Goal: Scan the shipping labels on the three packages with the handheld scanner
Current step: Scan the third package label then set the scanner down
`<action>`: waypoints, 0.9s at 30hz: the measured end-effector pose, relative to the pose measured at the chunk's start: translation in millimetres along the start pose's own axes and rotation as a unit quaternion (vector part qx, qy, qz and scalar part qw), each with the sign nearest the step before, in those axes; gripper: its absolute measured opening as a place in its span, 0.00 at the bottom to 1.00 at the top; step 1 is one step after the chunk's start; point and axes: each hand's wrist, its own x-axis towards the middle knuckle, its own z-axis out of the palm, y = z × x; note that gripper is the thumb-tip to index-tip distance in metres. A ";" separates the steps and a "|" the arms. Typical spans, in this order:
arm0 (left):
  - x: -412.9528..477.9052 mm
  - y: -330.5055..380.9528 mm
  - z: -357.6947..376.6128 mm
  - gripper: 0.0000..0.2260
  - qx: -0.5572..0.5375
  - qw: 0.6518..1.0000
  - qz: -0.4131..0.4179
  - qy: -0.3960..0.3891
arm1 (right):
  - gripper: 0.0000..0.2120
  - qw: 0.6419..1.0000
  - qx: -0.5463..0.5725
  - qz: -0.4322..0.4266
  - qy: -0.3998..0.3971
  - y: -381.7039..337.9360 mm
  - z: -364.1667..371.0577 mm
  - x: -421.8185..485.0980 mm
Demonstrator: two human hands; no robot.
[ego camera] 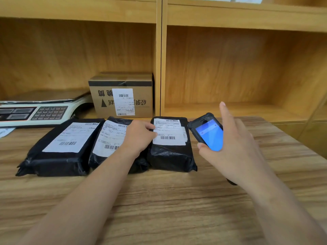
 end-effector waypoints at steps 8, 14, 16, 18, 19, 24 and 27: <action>-2.8 8.4 -3.8 0.10 0.143 0.988 0.036 -0.045 | 0.50 1.000 0.010 0.006 -0.014 1.7 3.3 1.3; -3.1 8.5 -1.5 0.12 0.164 0.985 0.044 -0.036 | 0.50 1.000 0.006 0.010 -0.011 1.8 3.5 2.2; -3.8 6.4 -0.4 0.16 0.170 0.984 0.048 -0.027 | 0.50 1.000 0.005 0.009 -0.011 1.5 4.1 2.1; -4.8 6.3 0.5 0.15 0.179 0.982 0.055 -0.025 | 0.50 1.000 0.003 0.007 -0.012 0.9 5.0 1.7; -4.5 6.4 1.2 0.12 0.185 0.980 0.062 -0.026 | 0.50 1.000 0.003 0.007 -0.013 0.6 5.5 1.5; -6.4 9.5 4.3 0.09 0.201 0.976 0.079 -0.024 | 0.51 1.000 0.000 0.004 -0.017 0.3 6.7 1.4; -5.5 9.1 4.6 0.12 0.209 0.975 0.076 -0.022 | 0.51 1.000 -0.001 0.004 -0.019 -0.1 6.6 1.2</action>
